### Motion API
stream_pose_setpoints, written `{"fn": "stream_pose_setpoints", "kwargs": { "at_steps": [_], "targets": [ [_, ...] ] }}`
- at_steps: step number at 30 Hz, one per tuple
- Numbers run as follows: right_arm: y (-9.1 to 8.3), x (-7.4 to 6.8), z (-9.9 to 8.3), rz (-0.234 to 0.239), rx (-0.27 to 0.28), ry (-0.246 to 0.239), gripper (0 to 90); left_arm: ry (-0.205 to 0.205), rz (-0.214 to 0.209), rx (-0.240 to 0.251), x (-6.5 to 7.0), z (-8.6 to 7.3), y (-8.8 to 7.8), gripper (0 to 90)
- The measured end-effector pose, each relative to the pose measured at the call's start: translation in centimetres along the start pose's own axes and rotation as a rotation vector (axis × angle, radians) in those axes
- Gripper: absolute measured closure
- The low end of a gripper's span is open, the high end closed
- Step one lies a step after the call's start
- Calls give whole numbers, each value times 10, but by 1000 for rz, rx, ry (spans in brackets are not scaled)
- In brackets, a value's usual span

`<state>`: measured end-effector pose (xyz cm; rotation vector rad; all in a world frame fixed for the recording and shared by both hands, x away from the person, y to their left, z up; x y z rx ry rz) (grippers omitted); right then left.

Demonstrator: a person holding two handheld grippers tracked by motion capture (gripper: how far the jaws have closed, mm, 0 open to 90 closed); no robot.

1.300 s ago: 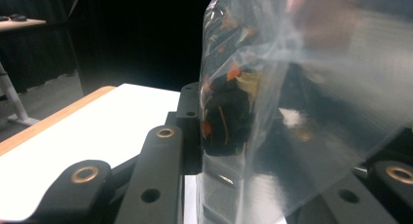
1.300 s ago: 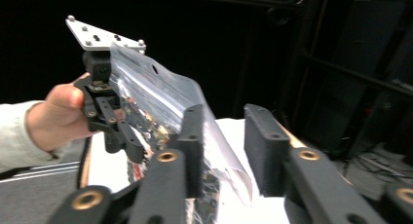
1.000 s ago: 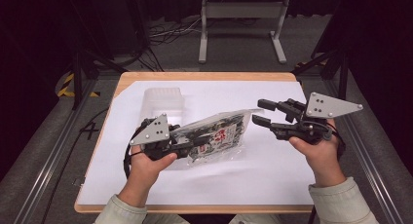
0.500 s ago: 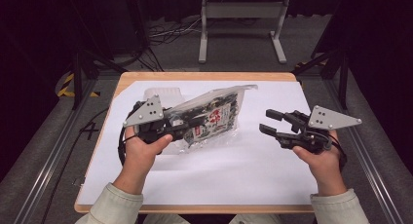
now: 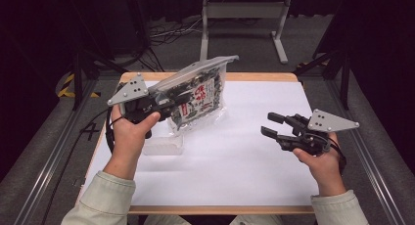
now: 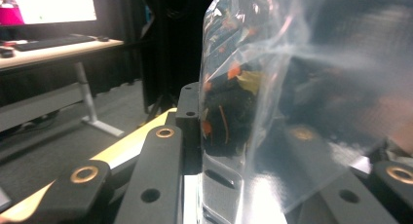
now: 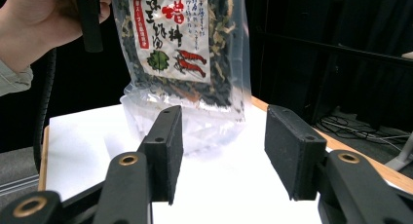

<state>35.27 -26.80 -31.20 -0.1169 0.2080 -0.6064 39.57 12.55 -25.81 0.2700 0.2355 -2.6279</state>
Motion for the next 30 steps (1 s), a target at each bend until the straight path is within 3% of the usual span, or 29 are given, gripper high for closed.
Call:
{"fn": "stream_pose_setpoints", "kwargs": {
  "at_steps": [9,20,30],
  "targets": [
    [0,2,-2,-22,-6,-9,463,-20,49,-9,-16,-4,-9,719],
    [-3,4,-2,-22,6,2,457,-4,119,-18,-30,-15,-33,719],
    [-3,5,-3,-20,6,7,457,6,159,-43,-42,-19,-43,718]
  ]
}}
Point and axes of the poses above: each handheld gripper's, and its own axes: y roughly forward along the jaws, z roughly out of its top, x roughly to its right, the point moved 2 cm from there along y, roughly forward along the jaws, and after that the axes turned 13 degrees about y, right-handed, at the moved point
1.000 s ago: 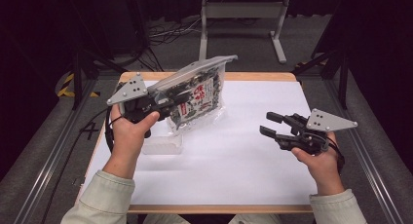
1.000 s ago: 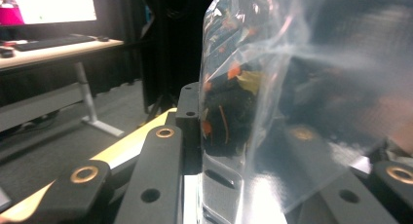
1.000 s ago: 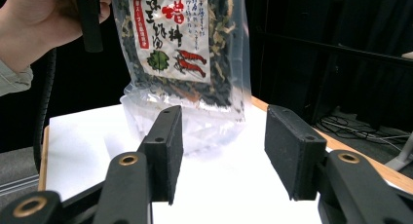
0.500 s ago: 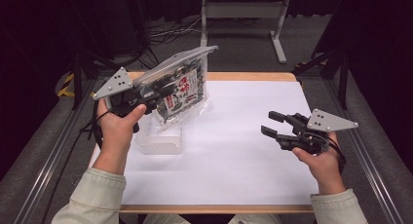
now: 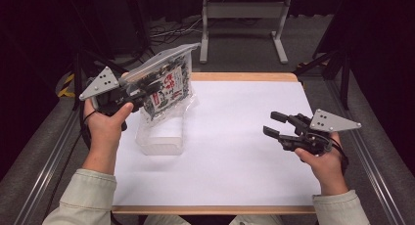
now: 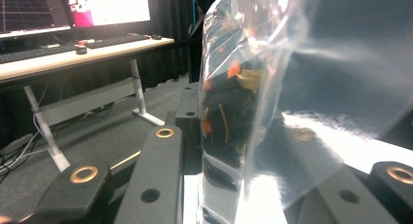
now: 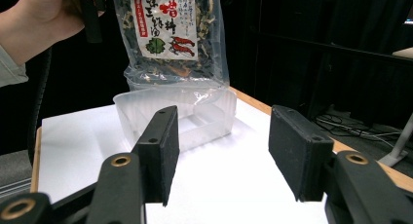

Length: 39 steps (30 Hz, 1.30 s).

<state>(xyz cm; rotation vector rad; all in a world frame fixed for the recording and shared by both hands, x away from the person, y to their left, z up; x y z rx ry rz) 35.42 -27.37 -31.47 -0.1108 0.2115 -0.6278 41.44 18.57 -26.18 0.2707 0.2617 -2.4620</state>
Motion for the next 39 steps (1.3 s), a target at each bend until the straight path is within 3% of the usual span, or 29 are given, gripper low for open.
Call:
{"fn": "stream_pose_setpoints", "kwargs": {
  "at_steps": [6,9,11,14,23,39],
  "targets": [
    [-3,1,1,0,14,9,457,-32,20,5,-9,-7,-2,718],
    [-4,2,1,0,12,11,457,6,86,-62,-9,-10,-3,718],
    [-3,2,0,-1,13,11,457,6,92,-67,-10,-11,-3,718],
    [-2,2,0,1,10,14,457,-31,79,-40,-14,-17,-3,719],
    [-3,5,-1,-1,12,17,457,-94,71,-38,-21,-34,2,718],
    [-1,6,-3,7,7,26,449,-174,66,-112,-32,-71,11,718]
  ]
}}
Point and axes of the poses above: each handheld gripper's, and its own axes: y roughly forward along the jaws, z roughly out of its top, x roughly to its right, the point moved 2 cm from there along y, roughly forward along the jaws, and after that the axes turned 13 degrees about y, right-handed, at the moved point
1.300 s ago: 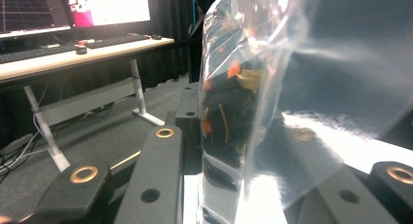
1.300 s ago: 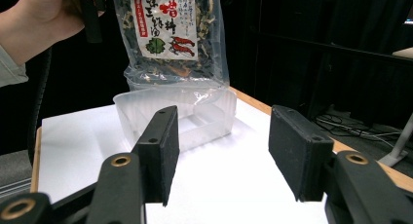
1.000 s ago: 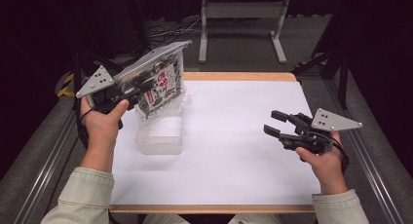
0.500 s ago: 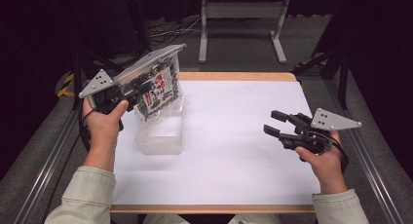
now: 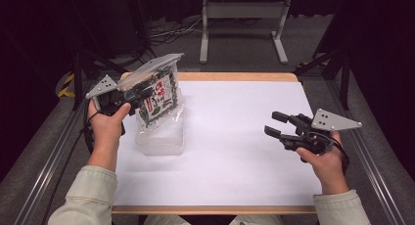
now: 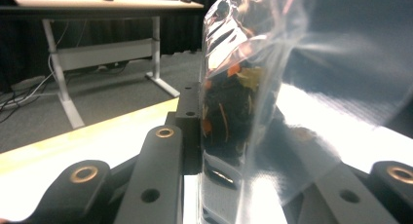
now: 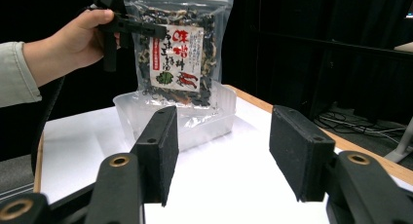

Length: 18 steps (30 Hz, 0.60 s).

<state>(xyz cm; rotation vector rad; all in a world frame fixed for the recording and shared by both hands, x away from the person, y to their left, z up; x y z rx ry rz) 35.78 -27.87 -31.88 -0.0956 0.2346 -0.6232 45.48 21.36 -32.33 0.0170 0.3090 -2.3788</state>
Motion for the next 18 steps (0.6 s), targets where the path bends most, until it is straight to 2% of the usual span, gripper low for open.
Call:
{"fn": "stream_pose_setpoints", "kwargs": {
  "at_steps": [9,18],
  "targets": [
    [0,1,-1,3,-1,5,443,-13,-5,-19,-2,-9,4,717],
    [0,1,-1,6,-1,7,441,0,-18,-34,-1,-13,11,717]
  ]
}}
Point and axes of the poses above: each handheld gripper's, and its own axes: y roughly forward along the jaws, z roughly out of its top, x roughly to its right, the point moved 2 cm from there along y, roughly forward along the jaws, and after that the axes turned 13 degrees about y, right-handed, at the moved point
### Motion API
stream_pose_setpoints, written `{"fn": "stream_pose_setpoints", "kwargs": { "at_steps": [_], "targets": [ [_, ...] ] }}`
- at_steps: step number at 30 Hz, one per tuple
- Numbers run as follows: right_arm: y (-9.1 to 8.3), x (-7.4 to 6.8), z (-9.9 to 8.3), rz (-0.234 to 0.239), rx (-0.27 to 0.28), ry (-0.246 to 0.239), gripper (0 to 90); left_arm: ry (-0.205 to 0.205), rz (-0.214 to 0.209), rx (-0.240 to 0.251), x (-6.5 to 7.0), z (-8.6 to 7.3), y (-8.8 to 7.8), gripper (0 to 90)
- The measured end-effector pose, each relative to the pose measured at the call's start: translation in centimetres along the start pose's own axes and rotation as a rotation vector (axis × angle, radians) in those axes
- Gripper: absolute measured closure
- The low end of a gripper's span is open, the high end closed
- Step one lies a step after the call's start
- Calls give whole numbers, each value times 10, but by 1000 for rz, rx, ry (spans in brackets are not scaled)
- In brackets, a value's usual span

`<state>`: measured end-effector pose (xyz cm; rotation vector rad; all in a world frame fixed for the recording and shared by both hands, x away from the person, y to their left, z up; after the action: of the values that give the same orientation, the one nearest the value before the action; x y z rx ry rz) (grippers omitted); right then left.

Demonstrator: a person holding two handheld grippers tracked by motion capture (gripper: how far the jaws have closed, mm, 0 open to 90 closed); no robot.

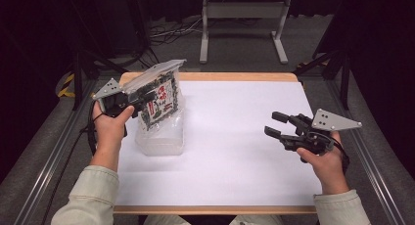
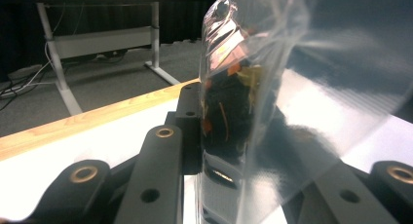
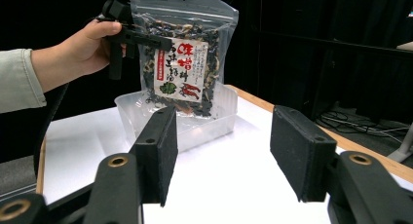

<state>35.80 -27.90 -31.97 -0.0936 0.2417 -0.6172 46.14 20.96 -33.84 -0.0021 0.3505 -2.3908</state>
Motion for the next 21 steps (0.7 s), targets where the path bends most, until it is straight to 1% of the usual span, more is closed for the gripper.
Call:
{"fn": "stream_pose_setpoints", "kwargs": {
  "at_steps": [4,6,10,15,17,19,21],
  "targets": [
    [0,0,-1,0,-2,1,441,-8,-4,0,1,-3,3,717],
    [1,0,-1,0,-2,2,439,-6,-7,-2,0,-4,4,716],
    [1,0,-1,1,0,3,437,-11,-12,-15,1,-6,6,716],
    [2,-1,-1,4,-5,3,435,-19,-9,-22,0,-13,7,715],
    [2,-1,-1,5,-6,3,433,-26,-9,-39,0,-17,8,715],
    [2,-1,-1,4,-6,4,428,-36,-13,-38,0,-19,6,714],
    [2,0,-1,3,-4,4,426,-33,-17,-35,-1,-21,5,714]
  ]
}}
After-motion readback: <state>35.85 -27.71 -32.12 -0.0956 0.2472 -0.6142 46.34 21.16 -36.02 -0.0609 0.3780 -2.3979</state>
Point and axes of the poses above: each handheld gripper's, and its own axes: y roughly forward along the jaws, z roughly out of its top, x roughly to its right, the point moved 2 cm from there along y, roughly forward along the jaws, and after that the axes turned 13 degrees about y, right-handed, at the moved point
